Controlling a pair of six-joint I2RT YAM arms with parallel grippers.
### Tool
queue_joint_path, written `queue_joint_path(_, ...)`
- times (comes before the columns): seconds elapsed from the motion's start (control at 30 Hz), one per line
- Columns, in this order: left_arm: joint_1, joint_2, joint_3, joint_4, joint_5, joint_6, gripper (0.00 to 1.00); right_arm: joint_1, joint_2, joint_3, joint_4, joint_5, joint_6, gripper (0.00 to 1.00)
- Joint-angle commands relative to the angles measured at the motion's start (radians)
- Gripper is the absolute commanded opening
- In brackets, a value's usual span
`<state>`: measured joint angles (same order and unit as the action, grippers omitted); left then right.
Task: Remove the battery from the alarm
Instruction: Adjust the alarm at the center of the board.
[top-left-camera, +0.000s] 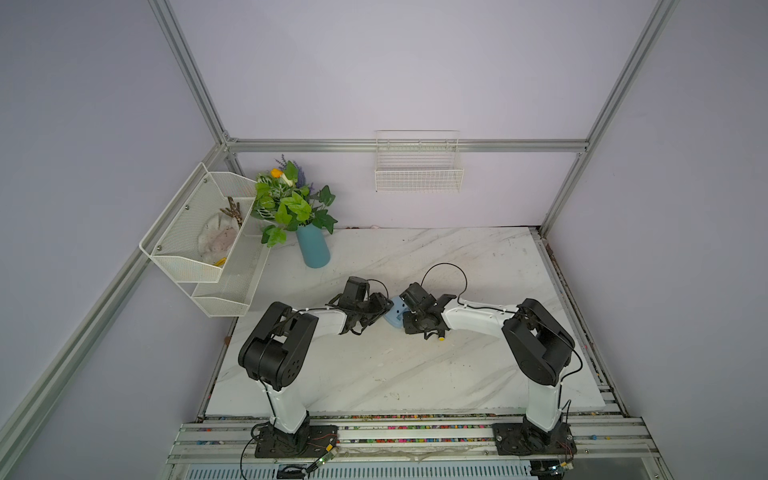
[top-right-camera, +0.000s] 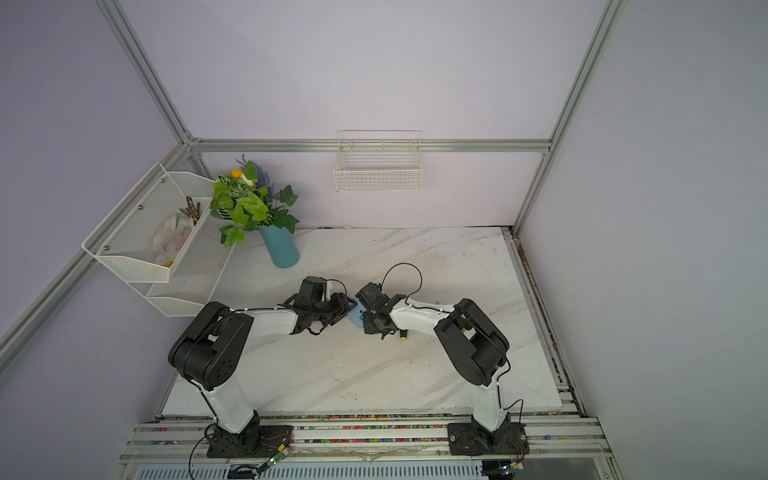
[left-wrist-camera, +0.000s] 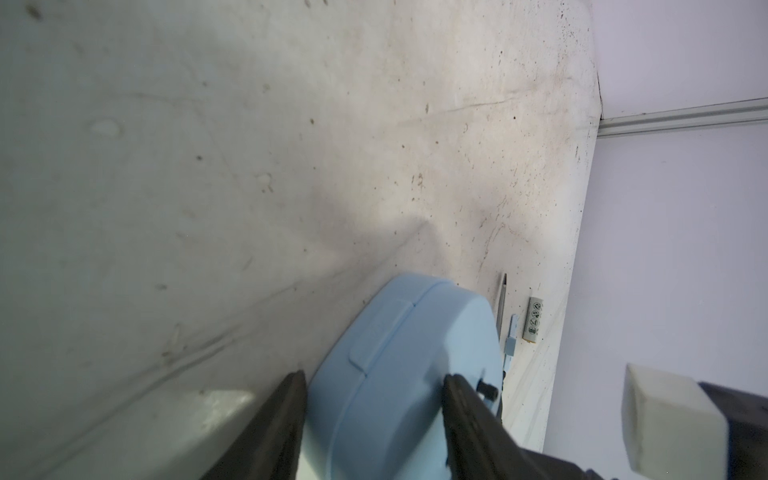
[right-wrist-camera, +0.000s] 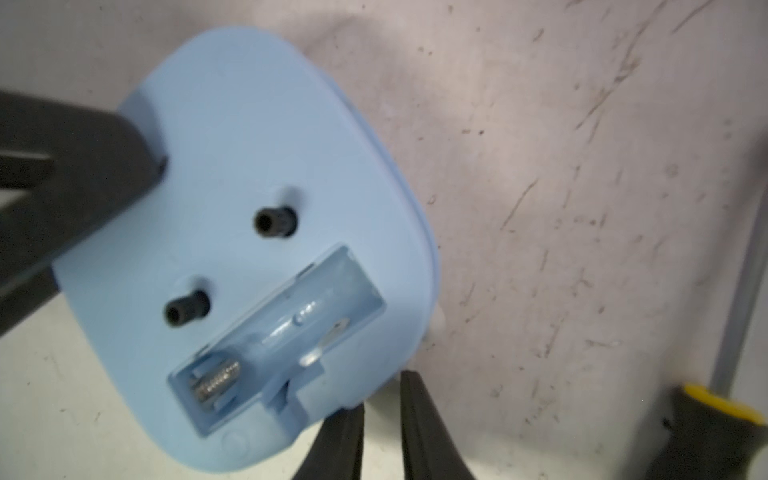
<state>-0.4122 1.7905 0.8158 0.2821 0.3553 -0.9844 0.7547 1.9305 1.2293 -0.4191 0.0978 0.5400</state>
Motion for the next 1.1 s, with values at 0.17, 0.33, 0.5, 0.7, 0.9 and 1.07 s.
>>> queue_joint_path(0.17, -0.066, -0.005, -0.111, -0.031, 0.016, -0.055, 0.56, -0.023, 0.031, 0.074, 0.049, 0.008, -0.028, 0.24)
queue_joint_path(0.33, -0.076, -0.021, -0.134, -0.017, 0.010, -0.068, 0.56, -0.026, 0.039, 0.102, 0.037, -0.002, -0.041, 0.24)
queue_joint_path(0.5, -0.082, -0.042, -0.148, -0.018, 0.008, -0.073, 0.56, -0.035, 0.006, 0.088, 0.033, 0.003, -0.046, 0.24)
queue_joint_path(0.7, -0.093, -0.064, -0.165, -0.025, 0.007, -0.079, 0.56, -0.049, -0.019, 0.089, 0.009, 0.012, -0.058, 0.25)
queue_joint_path(0.9, -0.086, -0.132, -0.159, -0.099, -0.038, -0.049, 0.70, -0.068, -0.164, 0.052, -0.049, 0.105, -0.075, 0.25)
queue_joint_path(1.07, -0.060, -0.168, -0.137, -0.139, -0.050, -0.028, 0.81, -0.117, -0.283, 0.015, -0.121, 0.122, -0.113, 0.31)
